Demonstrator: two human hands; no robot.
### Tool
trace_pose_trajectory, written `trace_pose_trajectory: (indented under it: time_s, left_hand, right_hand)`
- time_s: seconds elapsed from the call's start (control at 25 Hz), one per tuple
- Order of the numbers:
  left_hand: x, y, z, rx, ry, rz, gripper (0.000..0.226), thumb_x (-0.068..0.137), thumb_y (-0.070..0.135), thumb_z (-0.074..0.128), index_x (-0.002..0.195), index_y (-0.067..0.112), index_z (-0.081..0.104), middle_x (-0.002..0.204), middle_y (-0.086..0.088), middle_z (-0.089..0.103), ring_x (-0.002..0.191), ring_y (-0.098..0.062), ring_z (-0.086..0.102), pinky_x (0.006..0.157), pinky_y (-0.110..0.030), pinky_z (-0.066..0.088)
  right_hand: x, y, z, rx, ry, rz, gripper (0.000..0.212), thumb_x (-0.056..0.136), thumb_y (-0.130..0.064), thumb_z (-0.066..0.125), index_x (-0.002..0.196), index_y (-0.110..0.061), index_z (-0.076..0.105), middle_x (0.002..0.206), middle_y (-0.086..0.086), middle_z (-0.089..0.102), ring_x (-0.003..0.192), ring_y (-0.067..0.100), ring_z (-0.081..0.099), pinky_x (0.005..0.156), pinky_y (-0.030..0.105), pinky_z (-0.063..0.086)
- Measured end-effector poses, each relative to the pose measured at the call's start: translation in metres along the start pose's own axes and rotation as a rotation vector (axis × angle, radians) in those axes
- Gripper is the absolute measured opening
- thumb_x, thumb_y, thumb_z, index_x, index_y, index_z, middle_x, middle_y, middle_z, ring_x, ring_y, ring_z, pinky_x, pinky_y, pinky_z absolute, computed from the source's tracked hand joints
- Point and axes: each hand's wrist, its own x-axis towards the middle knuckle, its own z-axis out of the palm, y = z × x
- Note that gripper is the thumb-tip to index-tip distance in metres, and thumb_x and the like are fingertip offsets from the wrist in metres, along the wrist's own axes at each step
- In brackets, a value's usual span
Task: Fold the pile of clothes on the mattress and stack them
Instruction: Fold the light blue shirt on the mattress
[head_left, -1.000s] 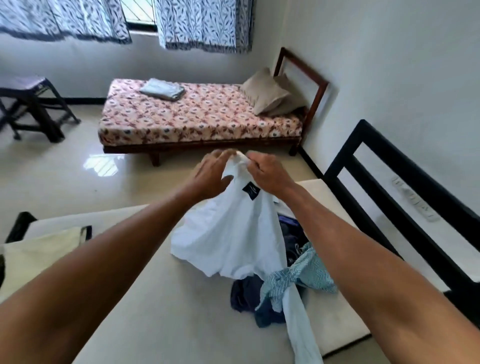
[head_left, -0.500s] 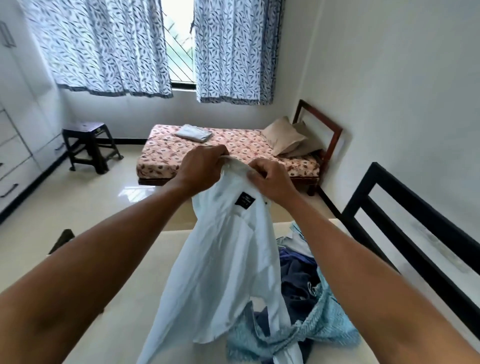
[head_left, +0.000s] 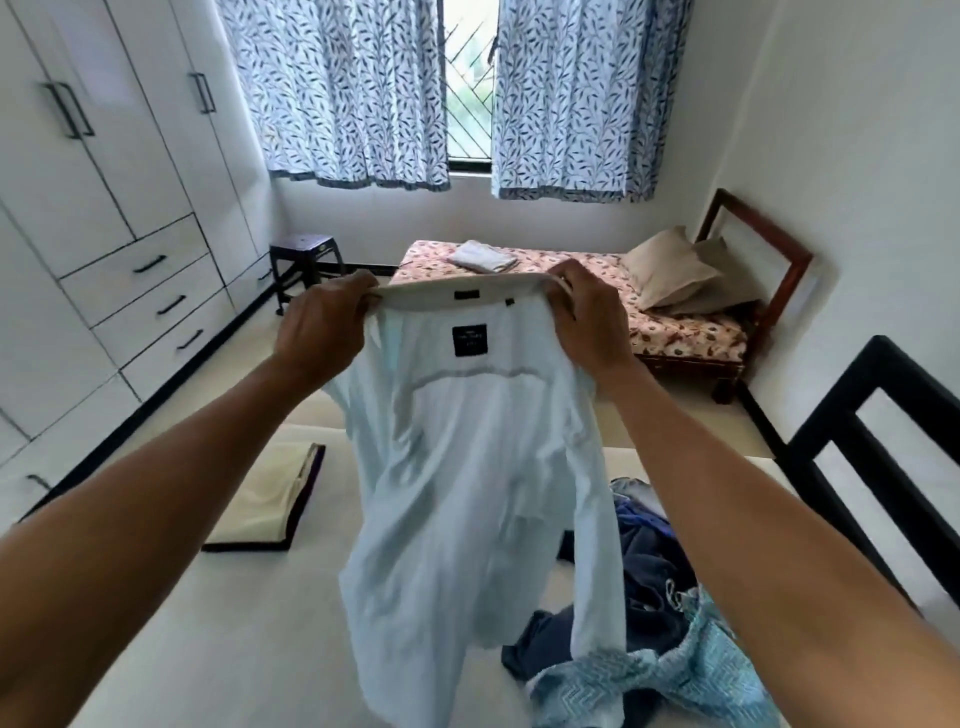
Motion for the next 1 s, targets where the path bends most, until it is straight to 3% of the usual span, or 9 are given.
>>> trace_pose_trajectory:
  time_s: [0.08,0.16,0.24,0.4,0.52,0.64,0.76,0.84,1.0]
  left_hand:
    - [-0.012,-0.011,-0.020,-0.025,-0.027,-0.022,0.030,0.093,0.031,0.072,0.116,0.015,0.062,0.088,-0.012,0.073,0.072,-0.034,0.069,0.063,-0.040,0.050]
    - [-0.023,-0.029,-0.042,-0.023,-0.151,0.019,0.061,0.076,0.042,0.089,0.122,0.017,0.058,0.091,-0.010,0.073,0.073,-0.030,0.069,0.065,-0.040,0.053]
    - [-0.036,-0.047,-0.057,0.036,-0.207,0.092,0.069,0.074,0.032,0.092,0.129,0.015,0.054,0.104,-0.015,0.073,0.082,-0.035,0.071,0.069,-0.043,0.055]
    - [-0.062,-0.101,-0.089,0.042,0.008,0.130,0.052,0.079,0.026,0.087,0.118,0.009,0.057,0.103,-0.011,0.065,0.081,-0.035,0.065,0.065,-0.043,0.053]
    - [-0.072,-0.141,-0.107,0.055,0.031,0.069,0.036,0.078,0.030,0.088,0.096,0.010,0.064,0.087,-0.008,0.062,0.071,-0.031,0.059,0.059,-0.038,0.045]
    - [-0.090,-0.172,-0.115,0.076,-0.104,0.009,0.023,0.085,0.029,0.084,0.084,0.009,0.073,0.064,-0.003,0.060,0.056,-0.027,0.058,0.056,-0.030,0.040]
    - [-0.103,-0.198,-0.129,-0.026,-0.279,-0.002,0.011,0.092,0.017,0.077,0.092,0.006,0.080,0.056,0.013,0.048,0.049,-0.007,0.047,0.053,-0.022,0.034]
    - [-0.101,-0.207,-0.141,-0.069,-0.350,-0.051,0.010,0.097,0.017,0.071,0.097,0.011,0.080,0.061,0.016,0.053,0.058,0.000,0.049,0.055,-0.022,0.035]
    - [-0.105,-0.216,-0.142,-0.147,-0.519,-0.239,0.013,0.097,0.031,0.071,0.097,0.020,0.079,0.074,-0.004,0.067,0.068,-0.020,0.060,0.059,-0.029,0.044]
  right_hand:
    - [0.015,-0.016,0.001,0.034,-0.038,-0.060,0.024,0.102,-0.038,0.054,0.112,-0.021,0.066,0.101,0.006,0.076,0.097,0.033,0.069,0.075,0.042,0.053]
    - [0.024,-0.033,0.005,0.087,-0.088,-0.087,0.026,0.101,-0.043,0.057,0.110,-0.022,0.069,0.101,0.002,0.077,0.097,0.030,0.071,0.076,0.042,0.055]
    - [0.027,-0.048,0.011,0.111,-0.138,-0.120,0.026,0.100,-0.045,0.059,0.106,-0.023,0.072,0.098,-0.002,0.077,0.094,0.024,0.072,0.077,0.042,0.056]
    - [0.032,-0.103,0.030,0.136,-0.106,-0.188,0.024,0.099,-0.041,0.064,0.100,-0.021,0.076,0.089,-0.004,0.076,0.085,0.016,0.071,0.074,0.034,0.055]
    - [0.037,-0.135,0.048,0.184,-0.036,-0.155,0.019,0.097,-0.034,0.069,0.094,-0.017,0.077,0.082,-0.007,0.072,0.078,0.007,0.065,0.069,0.027,0.046]
    - [0.026,-0.145,0.070,0.063,-0.277,-0.168,0.018,0.097,-0.031,0.071,0.080,-0.025,0.071,0.066,-0.011,0.060,0.070,0.002,0.054,0.064,0.031,0.039]
    - [0.015,-0.158,0.083,-0.041,-0.498,-0.201,0.025,0.097,-0.035,0.071,0.073,-0.029,0.066,0.067,-0.010,0.060,0.072,0.007,0.055,0.063,0.033,0.034]
    - [0.022,-0.166,0.085,0.005,-0.471,-0.203,0.022,0.095,-0.037,0.073,0.079,-0.022,0.072,0.070,-0.004,0.065,0.073,0.009,0.059,0.064,0.031,0.039]
    - [0.029,-0.176,0.096,0.079,-0.429,-0.114,0.029,0.091,-0.044,0.075,0.087,-0.016,0.079,0.078,0.006,0.073,0.075,0.012,0.060,0.068,0.035,0.044]
